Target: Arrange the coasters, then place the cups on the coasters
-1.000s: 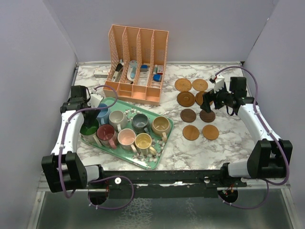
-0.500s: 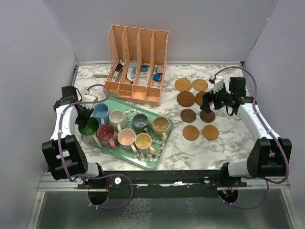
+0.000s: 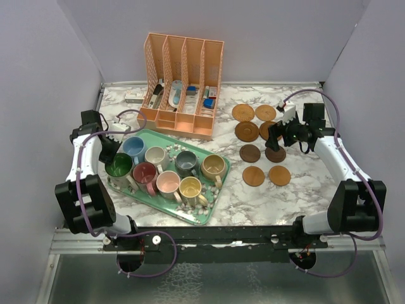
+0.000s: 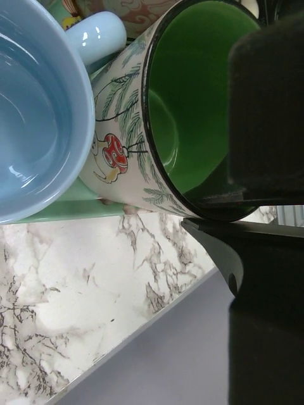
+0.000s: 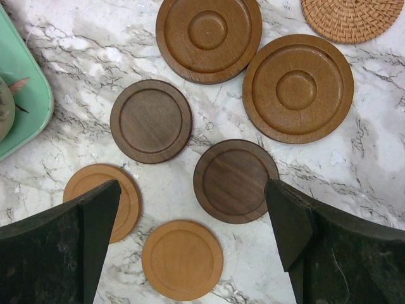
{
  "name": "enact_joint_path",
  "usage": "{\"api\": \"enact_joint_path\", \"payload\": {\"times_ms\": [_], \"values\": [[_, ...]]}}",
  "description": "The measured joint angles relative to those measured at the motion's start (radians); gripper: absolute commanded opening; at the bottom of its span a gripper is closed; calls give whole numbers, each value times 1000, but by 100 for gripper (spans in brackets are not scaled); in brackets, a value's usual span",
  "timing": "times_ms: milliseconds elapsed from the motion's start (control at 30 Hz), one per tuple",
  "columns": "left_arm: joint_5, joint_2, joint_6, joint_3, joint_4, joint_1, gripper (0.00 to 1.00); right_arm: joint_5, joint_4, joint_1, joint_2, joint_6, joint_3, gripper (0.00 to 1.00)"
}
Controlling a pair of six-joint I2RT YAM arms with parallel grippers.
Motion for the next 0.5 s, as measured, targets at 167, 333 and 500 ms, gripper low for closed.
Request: {"api": "enact_joint_path", "payload": {"times_ms": [167, 333, 500], "values": [[-12, 8, 62, 49, -48, -2, 0, -2, -2, 0, 2, 0, 0, 100], [-67, 11, 159, 136, -98, -2, 0, -8, -2, 0, 8, 1, 0, 98], [-114, 13, 223, 283, -161, -16, 0, -32, -2, 0, 10, 2, 0, 97]]}}
